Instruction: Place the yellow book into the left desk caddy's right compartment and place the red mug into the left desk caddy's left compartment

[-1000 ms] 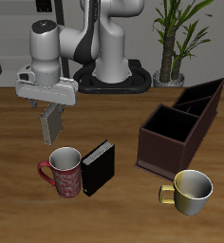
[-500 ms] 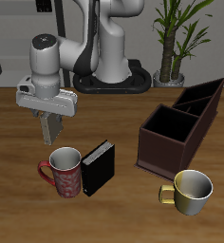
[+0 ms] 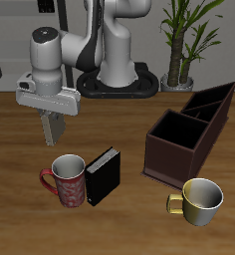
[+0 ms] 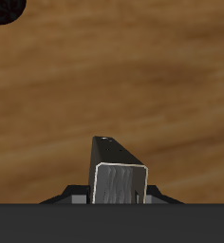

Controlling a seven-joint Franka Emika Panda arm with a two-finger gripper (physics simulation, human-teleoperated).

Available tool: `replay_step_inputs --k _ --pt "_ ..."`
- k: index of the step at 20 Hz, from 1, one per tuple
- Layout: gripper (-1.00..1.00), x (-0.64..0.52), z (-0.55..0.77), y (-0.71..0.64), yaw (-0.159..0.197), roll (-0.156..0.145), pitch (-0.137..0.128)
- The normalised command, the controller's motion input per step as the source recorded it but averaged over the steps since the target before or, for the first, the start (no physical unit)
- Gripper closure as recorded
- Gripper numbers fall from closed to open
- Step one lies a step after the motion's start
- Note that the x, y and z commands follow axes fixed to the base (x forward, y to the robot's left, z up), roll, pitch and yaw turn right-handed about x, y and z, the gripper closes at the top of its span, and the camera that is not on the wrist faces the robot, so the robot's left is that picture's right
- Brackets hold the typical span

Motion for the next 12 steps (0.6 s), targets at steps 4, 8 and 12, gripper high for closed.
replay_step_inputs --k 4,8,12 --pt "1.0 -0.06 0.54 0.34 0.012 0.003 -0.019" --pt "1.0 0.0 0.47 0.46 0.018 0.036 0.01" --pt "1.0 0.02 0.47 0.54 0.034 0.06 0.006"
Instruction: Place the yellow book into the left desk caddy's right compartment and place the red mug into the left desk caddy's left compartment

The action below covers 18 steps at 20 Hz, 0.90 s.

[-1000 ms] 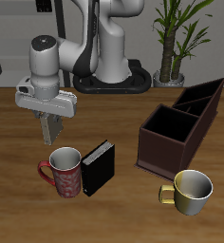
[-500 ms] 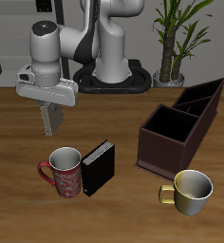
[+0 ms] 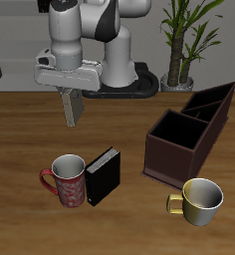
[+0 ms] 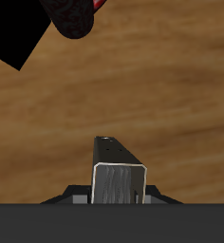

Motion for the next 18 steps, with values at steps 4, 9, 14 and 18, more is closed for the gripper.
replay_step_inputs --k 4,9,14,18 --pt "1.0 0.07 0.51 0.58 0.033 0.0 -0.016" --pt "1.0 0.03 0.34 0.53 0.031 0.063 -0.015" --pt "1.0 0.07 0.32 0.46 -0.004 0.009 -0.018" --pt "1.0 0.05 0.36 0.38 -0.097 -0.045 -0.014"
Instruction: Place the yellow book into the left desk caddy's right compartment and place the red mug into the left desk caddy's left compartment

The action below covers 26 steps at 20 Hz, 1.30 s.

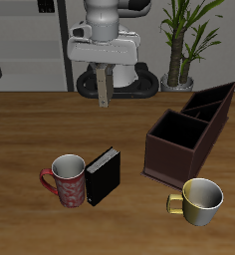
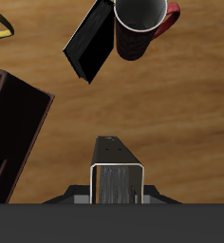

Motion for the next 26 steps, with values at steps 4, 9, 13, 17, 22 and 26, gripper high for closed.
replay_step_inputs --k 4,9,13,17,22,26 --pt "1.0 0.02 0.27 0.4 0.044 -0.028 -0.022" --pt "1.0 0.08 0.19 0.53 0.021 0.019 0.005" --pt "1.0 0.1 0.13 0.5 -0.014 0.027 0.026" --pt "1.0 0.01 0.21 0.47 0.024 0.028 -0.017" --pt "1.0 0.12 0.16 0.4 -0.004 0.01 0.008" --pt "1.0 0.26 0.02 0.36 -0.001 0.012 0.041"
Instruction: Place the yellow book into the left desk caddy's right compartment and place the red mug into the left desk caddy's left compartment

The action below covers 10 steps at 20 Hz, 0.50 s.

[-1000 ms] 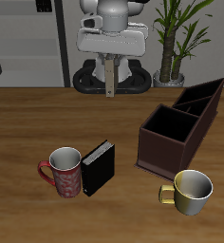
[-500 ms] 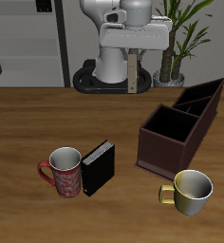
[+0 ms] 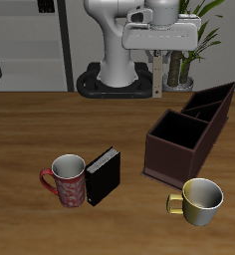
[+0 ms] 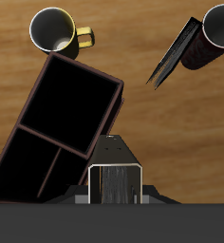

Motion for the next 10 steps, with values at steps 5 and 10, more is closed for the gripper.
replay_step_inputs --k 5,10 --pt "1.0 0.23 0.12 0.24 0.002 -0.012 -0.004" --pt "1.0 0.23 0.16 0.22 0.024 -0.015 -0.036"
